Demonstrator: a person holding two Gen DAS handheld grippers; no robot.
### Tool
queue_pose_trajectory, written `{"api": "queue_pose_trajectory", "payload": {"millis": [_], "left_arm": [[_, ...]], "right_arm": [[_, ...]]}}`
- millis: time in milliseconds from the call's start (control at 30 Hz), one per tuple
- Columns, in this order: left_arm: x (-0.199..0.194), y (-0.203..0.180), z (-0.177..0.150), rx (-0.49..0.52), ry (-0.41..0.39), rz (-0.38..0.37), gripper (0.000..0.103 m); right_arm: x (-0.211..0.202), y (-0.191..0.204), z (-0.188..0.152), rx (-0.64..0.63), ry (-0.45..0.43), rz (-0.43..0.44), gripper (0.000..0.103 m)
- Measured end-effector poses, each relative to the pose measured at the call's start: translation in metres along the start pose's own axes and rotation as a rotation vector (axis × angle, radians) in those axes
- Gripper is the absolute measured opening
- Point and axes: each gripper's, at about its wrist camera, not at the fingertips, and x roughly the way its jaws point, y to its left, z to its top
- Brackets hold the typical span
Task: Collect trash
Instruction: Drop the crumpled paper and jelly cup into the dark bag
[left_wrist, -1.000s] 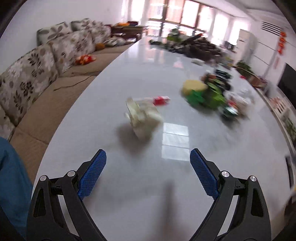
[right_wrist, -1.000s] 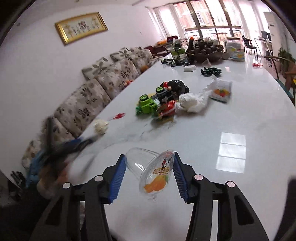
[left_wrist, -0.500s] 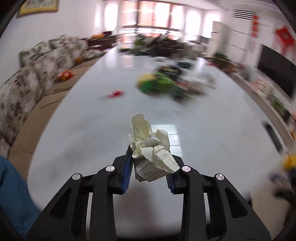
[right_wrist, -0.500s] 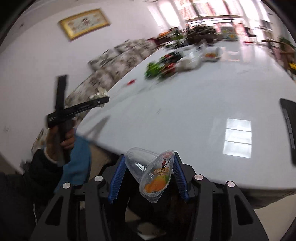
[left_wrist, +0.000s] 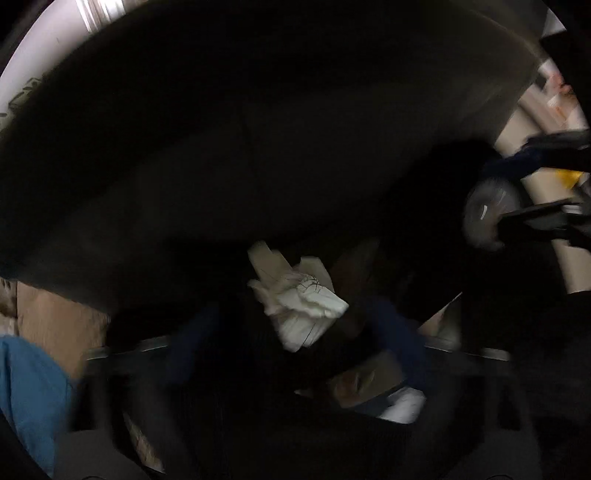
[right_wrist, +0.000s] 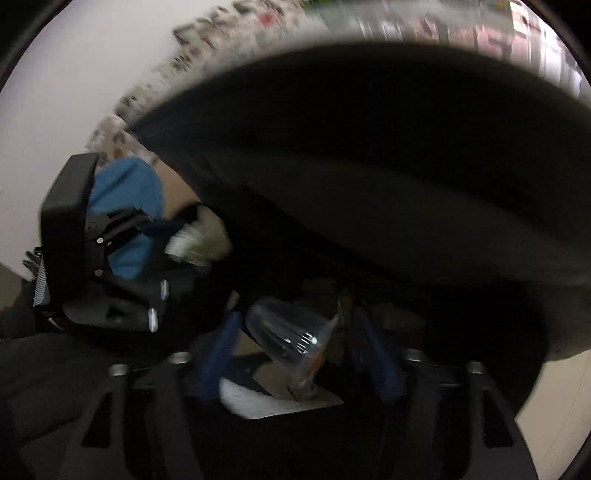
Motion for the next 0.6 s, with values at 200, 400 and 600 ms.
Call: {"api": "queue_pose_trajectory", "payload": {"millis": [200, 400, 600], "left_arm": [[0.028, 0.01, -0.003, -0.012, 0.088, -0.017, 0.091], [-0.066, 0.024, 0.007, 0.053, -0.156, -0.036, 0.091], [-0.141, 0.037, 0.039, -0.001, -0.383, -0.057, 0.091]], "right_arm": [[-0.03, 0.007, -0.011, 0.005, -0.034, 0.026, 0.067], [-0.152, 0.022, 0.061, -0.117, -0.302, 0.039, 0.08], [-0.18, -0.058, 0.227, -0.019, -0.498, -0.282, 0.082]]}}
